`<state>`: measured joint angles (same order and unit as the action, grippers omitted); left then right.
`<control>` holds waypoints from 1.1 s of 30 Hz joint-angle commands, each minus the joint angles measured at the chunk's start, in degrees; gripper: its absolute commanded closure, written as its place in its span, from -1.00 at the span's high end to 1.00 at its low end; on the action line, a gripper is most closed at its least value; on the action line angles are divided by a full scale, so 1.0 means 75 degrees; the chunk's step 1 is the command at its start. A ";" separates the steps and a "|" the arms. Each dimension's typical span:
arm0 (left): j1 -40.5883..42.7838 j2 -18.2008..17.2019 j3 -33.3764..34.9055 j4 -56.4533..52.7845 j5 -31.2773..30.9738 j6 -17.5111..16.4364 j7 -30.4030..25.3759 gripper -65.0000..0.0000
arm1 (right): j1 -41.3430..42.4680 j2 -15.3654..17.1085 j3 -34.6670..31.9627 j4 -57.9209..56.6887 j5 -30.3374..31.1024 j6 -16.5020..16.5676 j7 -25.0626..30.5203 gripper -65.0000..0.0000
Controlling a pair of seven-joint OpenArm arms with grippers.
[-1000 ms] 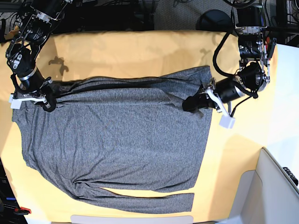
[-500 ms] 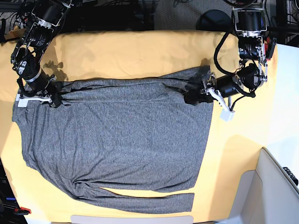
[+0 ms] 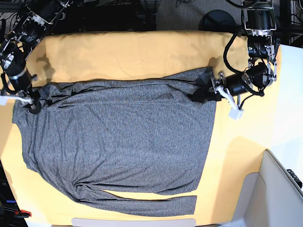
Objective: Fold the T-shirt properly
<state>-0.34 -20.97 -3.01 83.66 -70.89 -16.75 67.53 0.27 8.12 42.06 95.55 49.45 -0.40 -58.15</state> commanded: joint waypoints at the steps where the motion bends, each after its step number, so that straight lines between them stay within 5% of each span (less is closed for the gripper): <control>1: -0.0113 -0.0093 -0.0039 0.0128 -0.0189 -0.0058 -0.0066 -0.23 | -0.0007 -0.0057 0.0246 0.0137 0.0176 0.0060 0.0082 -0.15; 11: -0.0031 -0.0093 -0.0027 0.0128 -0.0177 -0.0058 0.0004 -0.23 | -0.0148 -0.0514 0.1090 0.0101 0.0152 -0.0855 0.0140 -0.15; 16: -0.0031 -0.0093 -0.0027 0.0128 -0.0177 -0.0058 0.0004 -0.23 | -0.0136 -0.0467 0.1090 -0.0473 0.0152 -0.0855 0.0855 -0.15; 33: -0.0031 -0.0175 -0.0039 0.0139 -0.0177 -0.0058 -0.0019 -0.23 | 0.0509 -0.0057 0.1114 -0.1915 -0.0047 -0.0855 0.1441 -0.15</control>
<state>0.32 -21.58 -2.98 83.66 -70.91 -16.75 67.70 3.51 6.68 50.35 80.82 50.74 -5.82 -47.88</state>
